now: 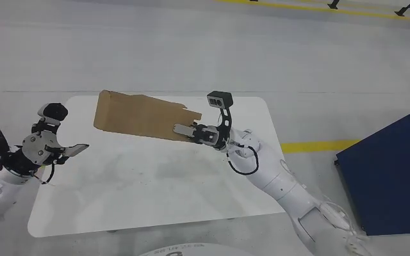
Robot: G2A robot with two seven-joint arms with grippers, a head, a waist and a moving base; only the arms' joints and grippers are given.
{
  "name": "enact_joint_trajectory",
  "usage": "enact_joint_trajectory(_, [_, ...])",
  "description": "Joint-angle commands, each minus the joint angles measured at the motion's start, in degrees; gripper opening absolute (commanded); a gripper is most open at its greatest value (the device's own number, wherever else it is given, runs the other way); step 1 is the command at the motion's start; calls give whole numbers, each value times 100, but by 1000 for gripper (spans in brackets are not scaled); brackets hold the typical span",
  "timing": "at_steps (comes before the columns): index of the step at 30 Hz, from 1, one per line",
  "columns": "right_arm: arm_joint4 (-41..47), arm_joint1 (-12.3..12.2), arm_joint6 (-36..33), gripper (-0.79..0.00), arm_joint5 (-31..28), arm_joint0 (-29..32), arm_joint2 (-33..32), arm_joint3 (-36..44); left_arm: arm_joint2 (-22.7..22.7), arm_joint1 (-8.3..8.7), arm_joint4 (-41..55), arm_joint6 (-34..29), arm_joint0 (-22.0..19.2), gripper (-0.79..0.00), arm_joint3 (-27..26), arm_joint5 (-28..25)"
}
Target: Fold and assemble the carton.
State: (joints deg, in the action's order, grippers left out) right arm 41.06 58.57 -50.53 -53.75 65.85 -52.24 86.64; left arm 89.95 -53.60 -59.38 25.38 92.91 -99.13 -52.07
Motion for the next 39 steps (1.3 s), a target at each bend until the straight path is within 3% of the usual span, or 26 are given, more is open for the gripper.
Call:
enact_joint_trajectory(1, [0,0,0,-785,0,0,0,0,0,0,0,1,1,0,0,0])
enact_joint_trajectory(21, [0,0,0,-785,0,0,0,0,-29,-3,-1,-103,16,0,13,38])
enact_joint_trajectory(23, [0,0,0,-785,0,0,0,0,-105,-3,302,-289,18,0,222,-213])
enact_joint_trajectory(25, [-225,9,197,-785,256,34,-22,-3,-286,23,866,-824,-59,0,683,-593])
enact_joint_trajectory(28, [-642,32,613,-785,625,107,-54,10,-798,126,1945,-2084,-423,0,1069,-593])
enact_joint_trajectory(33, [-1147,51,1115,-785,1118,245,-144,88,-1665,372,4029,-3748,-918,0,1117,-593])
enact_joint_trajectory(39, [-1147,51,1115,-785,1118,245,-144,88,-1708,387,4271,-3827,-938,0,1141,-593])
